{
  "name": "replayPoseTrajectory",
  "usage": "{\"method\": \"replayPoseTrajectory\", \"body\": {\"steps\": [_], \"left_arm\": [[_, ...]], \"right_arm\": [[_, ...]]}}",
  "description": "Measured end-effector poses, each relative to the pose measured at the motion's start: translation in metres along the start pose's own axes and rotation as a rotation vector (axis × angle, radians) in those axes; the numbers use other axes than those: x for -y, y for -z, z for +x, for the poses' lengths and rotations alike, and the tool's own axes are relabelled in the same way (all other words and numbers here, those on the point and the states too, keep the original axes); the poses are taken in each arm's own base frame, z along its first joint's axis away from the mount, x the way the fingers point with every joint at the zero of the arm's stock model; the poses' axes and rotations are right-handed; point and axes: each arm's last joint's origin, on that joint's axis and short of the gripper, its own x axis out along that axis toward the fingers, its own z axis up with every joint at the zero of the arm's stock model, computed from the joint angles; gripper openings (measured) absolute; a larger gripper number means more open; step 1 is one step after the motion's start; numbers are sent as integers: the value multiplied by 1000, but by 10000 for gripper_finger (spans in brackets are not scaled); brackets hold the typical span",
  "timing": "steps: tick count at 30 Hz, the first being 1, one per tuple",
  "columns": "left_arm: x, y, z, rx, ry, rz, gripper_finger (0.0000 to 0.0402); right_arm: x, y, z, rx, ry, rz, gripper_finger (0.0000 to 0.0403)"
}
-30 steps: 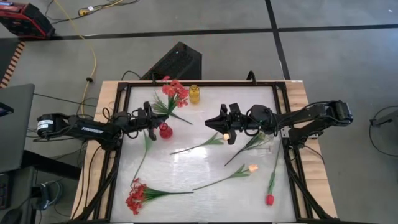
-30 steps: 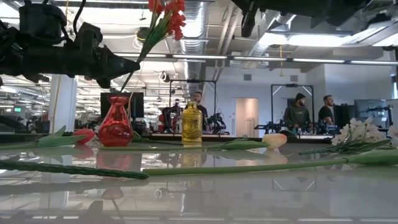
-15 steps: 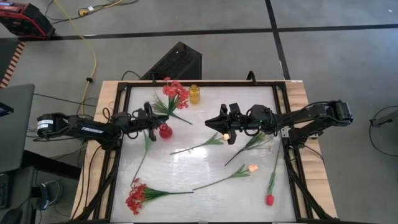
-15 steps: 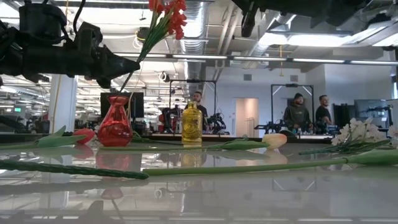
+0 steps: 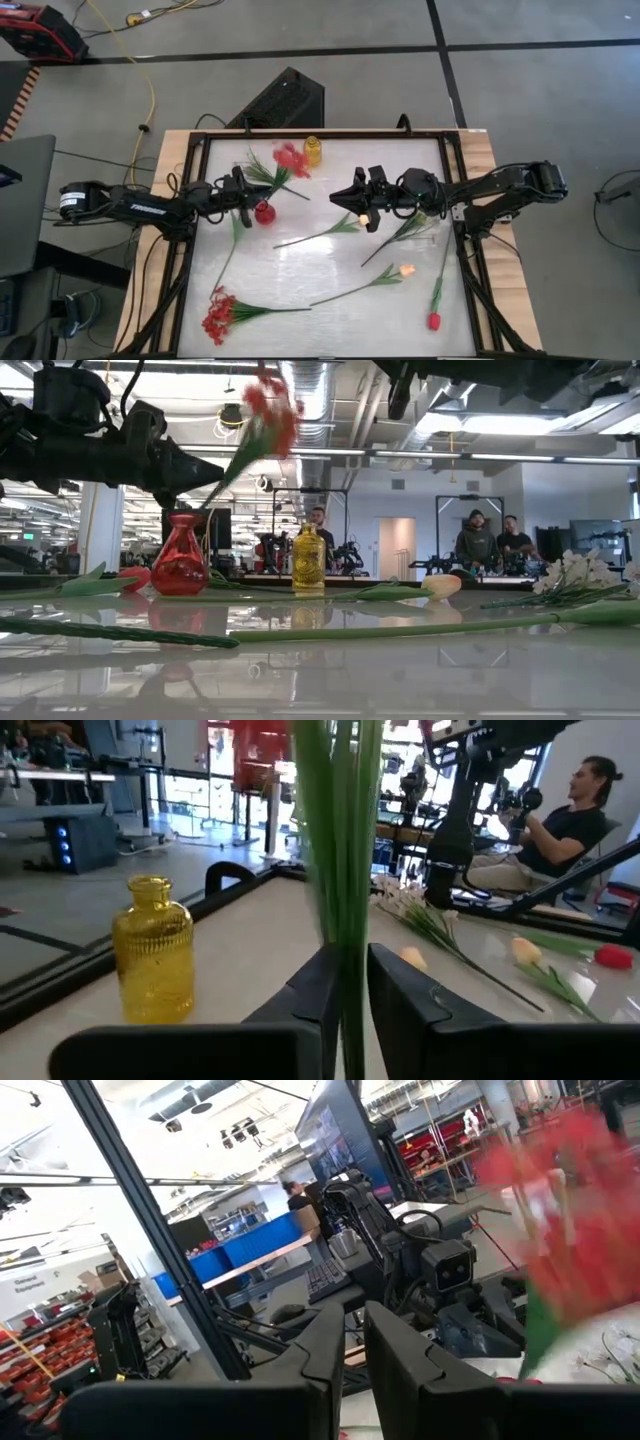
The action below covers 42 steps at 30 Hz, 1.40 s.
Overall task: Sort flowers into vase by color
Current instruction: Put the top red flowers into the red flower vase, then put the red flowers into the red flower vase
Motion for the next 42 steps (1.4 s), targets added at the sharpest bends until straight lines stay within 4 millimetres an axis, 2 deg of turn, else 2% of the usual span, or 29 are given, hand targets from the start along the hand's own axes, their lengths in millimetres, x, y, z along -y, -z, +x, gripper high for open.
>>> {"method": "replayPoseTrajectory", "body": {"steps": [11,20,23,26,30,35,42], "left_arm": [[-2,2,0,-20,-51,19,96],[2,-10,-7,34,49,16,114],[2,-10,-12,-10,45,-25,114],[3,-12,-14,-125,60,-73,114],[8,-33,-18,-313,94,-80,114],[12,-72,-33,-497,53,-69,114],[17,-127,-49,-549,23,-73,114]], "right_arm": [[-1,0,0,-11,-20,0,71],[-2,1,0,-13,-26,1,71],[-1,1,0,-13,-25,1,71],[-1,1,0,-13,-25,1,71],[-1,1,0,-12,-24,-15,71],[-1,1,0,-11,-24,-78,71],[4,-2,0,-6,-5,-86,71]]}}
